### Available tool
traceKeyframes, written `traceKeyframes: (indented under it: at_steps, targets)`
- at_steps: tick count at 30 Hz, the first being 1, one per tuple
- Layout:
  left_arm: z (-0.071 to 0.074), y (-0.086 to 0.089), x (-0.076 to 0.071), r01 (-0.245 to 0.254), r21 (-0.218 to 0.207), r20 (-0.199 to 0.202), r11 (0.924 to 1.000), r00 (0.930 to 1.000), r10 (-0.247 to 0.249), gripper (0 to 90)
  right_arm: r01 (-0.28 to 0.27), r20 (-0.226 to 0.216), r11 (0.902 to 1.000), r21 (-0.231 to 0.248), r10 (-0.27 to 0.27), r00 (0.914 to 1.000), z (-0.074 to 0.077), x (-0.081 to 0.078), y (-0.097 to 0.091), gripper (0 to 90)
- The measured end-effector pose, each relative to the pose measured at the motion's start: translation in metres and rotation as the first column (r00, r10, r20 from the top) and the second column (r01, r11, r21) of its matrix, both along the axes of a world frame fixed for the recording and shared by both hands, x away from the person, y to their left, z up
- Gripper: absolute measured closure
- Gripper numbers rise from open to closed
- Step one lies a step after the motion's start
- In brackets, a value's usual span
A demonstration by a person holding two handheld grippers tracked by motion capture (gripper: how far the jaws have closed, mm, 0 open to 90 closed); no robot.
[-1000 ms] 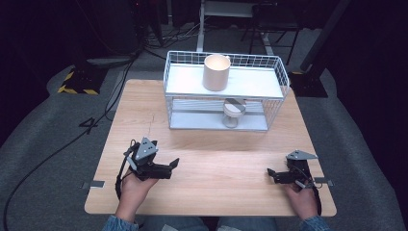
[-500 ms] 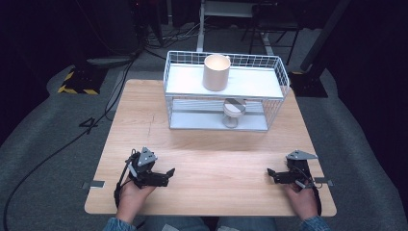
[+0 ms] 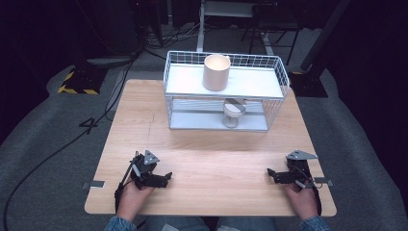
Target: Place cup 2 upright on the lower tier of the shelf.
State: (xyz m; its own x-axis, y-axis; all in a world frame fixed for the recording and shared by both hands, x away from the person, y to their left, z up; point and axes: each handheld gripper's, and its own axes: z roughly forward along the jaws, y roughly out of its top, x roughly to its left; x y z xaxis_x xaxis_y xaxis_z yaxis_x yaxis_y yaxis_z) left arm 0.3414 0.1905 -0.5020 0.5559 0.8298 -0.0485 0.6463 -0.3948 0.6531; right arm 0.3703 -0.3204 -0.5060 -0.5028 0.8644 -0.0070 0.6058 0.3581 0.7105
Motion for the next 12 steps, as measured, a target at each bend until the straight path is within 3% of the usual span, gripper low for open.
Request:
traceKeyframes:
  at_steps: [4, 12]
  targets:
    - [-0.0034, 0.0007, 0.0005, -0.014, 0.002, 0.033, 0.9999, 0.9994, 0.014, 5.2, 0.0, 0.0, 1.0, 0.0, 0.0, 1.0, 0.0, 0.0, 0.0, 0.3]
    - [-0.0039, -0.0004, 0.0013, -0.031, 0.005, 0.027, 0.9995, 0.9992, 0.031, 1.6, 0.005, -0.001, 1.0, 0.0, -0.005, 1.0, 0.0, -0.0005, 0.0002, 0.3]
